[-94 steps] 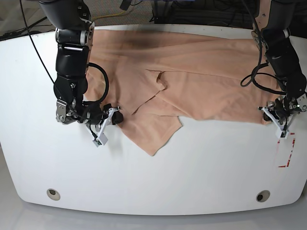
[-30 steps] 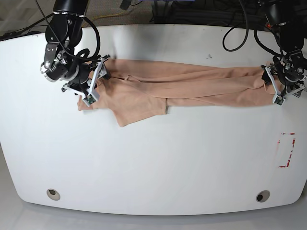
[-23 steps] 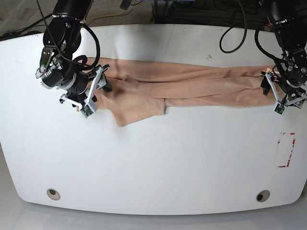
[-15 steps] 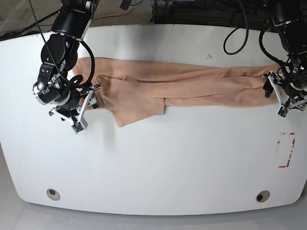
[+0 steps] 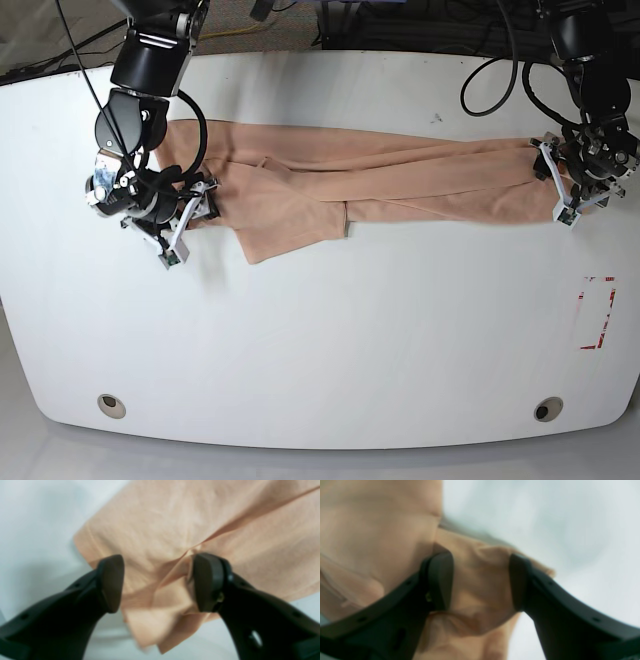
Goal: Fold the T-shirt properly
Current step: 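Pull the folded strip taut between both grippers, then release the right gripper and reach toward the loose shirt corner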
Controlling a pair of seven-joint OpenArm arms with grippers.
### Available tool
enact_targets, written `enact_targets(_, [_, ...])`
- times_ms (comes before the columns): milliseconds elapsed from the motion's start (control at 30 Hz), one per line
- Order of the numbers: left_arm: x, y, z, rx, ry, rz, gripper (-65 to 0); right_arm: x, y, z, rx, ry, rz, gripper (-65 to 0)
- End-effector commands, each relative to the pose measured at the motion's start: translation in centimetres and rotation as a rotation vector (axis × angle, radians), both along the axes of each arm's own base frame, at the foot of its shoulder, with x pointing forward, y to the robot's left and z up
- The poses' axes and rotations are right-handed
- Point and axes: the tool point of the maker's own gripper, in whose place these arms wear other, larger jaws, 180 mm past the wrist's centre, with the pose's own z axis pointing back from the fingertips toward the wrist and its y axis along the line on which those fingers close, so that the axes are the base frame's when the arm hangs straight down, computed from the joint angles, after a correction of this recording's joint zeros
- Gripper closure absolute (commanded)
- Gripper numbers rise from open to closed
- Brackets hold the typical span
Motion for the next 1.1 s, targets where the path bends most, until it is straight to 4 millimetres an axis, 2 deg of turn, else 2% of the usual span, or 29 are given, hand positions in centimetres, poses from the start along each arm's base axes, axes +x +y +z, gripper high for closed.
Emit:
enact_targets(0, [0.1,0.7,0.0,0.009,-0.007,0.003,-38.3,0.5,-1.6,0.0,-0.002,-0.023,-0.016,-34.2])
enact_targets(100, [-0.5,0.6,-0.7,-0.010,-0.010,0.000,-38.2,0.0,-2.7,-1.2,0.005,0.006,-0.034,-34.2])
enact_targets(233, [-1.2,0.5,-1.2,-0.014,-0.005,-0.006,-38.2,0.1,-4.4,-1.3,-0.006,-0.003,-0.048,-34.2])
enact_targets(367, [-1.3,0.5,-1.3,-0.016,0.000,-0.004,-38.2,0.4,-5.5,-0.4,-0.039,-0.010,-0.048,-34.2])
enact_targets(467, [-1.3,0.4,-1.3,-0.015,0.000,-0.005,-38.2,1.4,-5.6,1.7,-0.078,-0.041,-0.034,-34.2])
enact_targets(633, [-1.3,0.4,-1.2,-0.016,0.000,-0.005,-38.2,3.0,-2.8,5.0,-0.088,-0.108,-0.002,-34.4])
enact_targets(700, [-1.2,0.3,-1.0,-0.014,-0.008,-0.008,-38.2,3.6,-1.4,5.5,-0.069,-0.110,0.007,-34.6])
enact_targets(900, [-2.0,0.0,-1.2,-0.010,0.001,-0.018,-38.2,4.9,2.5,5.2,0.021,-0.102,0.026,-34.7])
enact_targets(1067, [-2.2,-0.1,-1.3,-0.013,0.006,-0.017,-38.2,6.4,4.4,3.2,0.127,-0.061,0.026,-34.7])
